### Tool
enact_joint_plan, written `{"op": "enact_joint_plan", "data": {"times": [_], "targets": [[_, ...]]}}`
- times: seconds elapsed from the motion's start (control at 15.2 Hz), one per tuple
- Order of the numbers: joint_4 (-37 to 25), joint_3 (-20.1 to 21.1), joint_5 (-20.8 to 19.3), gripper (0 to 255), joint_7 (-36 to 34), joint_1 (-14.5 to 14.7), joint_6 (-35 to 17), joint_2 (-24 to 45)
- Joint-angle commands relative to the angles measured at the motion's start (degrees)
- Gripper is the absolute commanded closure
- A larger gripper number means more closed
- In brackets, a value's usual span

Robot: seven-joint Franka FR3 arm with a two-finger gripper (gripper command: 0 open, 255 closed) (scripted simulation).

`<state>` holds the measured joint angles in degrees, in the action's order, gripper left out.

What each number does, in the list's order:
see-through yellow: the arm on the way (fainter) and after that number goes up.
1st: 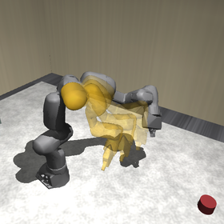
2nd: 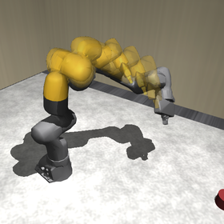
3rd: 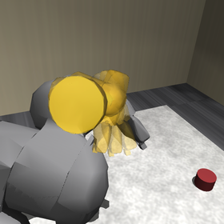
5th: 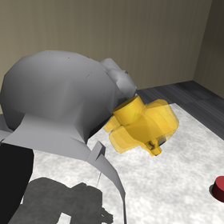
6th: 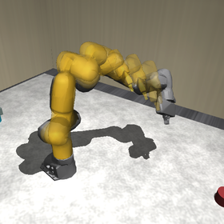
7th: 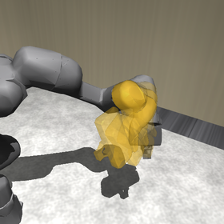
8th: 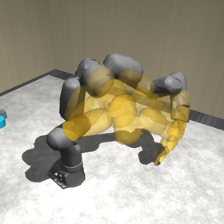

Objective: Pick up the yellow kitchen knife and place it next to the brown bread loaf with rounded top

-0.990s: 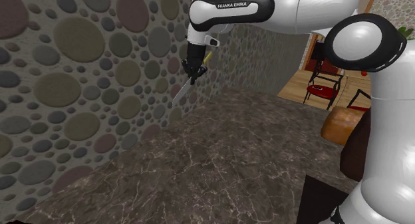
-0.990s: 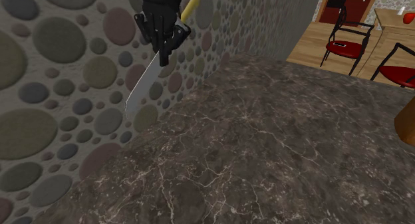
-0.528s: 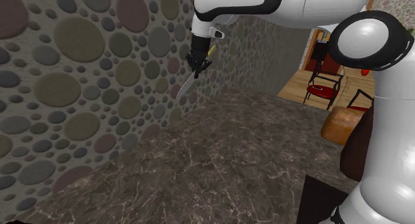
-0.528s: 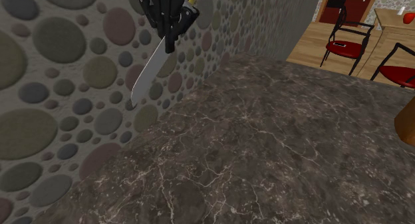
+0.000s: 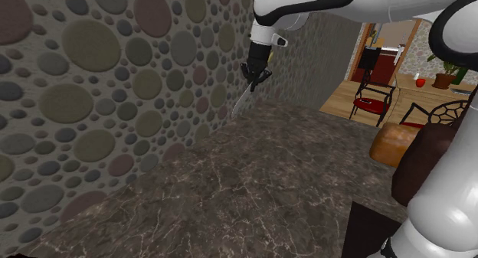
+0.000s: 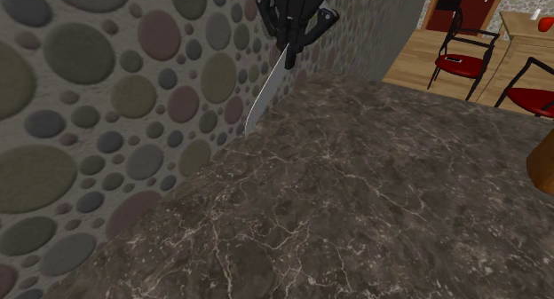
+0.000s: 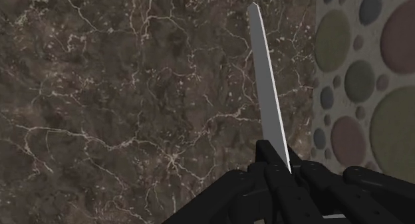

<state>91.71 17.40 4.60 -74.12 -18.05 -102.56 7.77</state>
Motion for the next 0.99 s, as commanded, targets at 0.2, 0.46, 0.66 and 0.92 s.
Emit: {"op": "enact_joint_plan", "data": {"times": [0.2,0.46,0.66,0.92], "targets": [[7.3,-2.8,2.4,255,7.1,-3.9,-0.3,-6.5],[12.1,-5.5,3.6,255,12.8,-6.6,-0.2,-10.7],[14.9,-7.7,4.1,255,17.0,-8.4,0.1,-13.3],[17.7,-10.8,4.1,255,22.5,-10.9,0.7,-15.9]]}}
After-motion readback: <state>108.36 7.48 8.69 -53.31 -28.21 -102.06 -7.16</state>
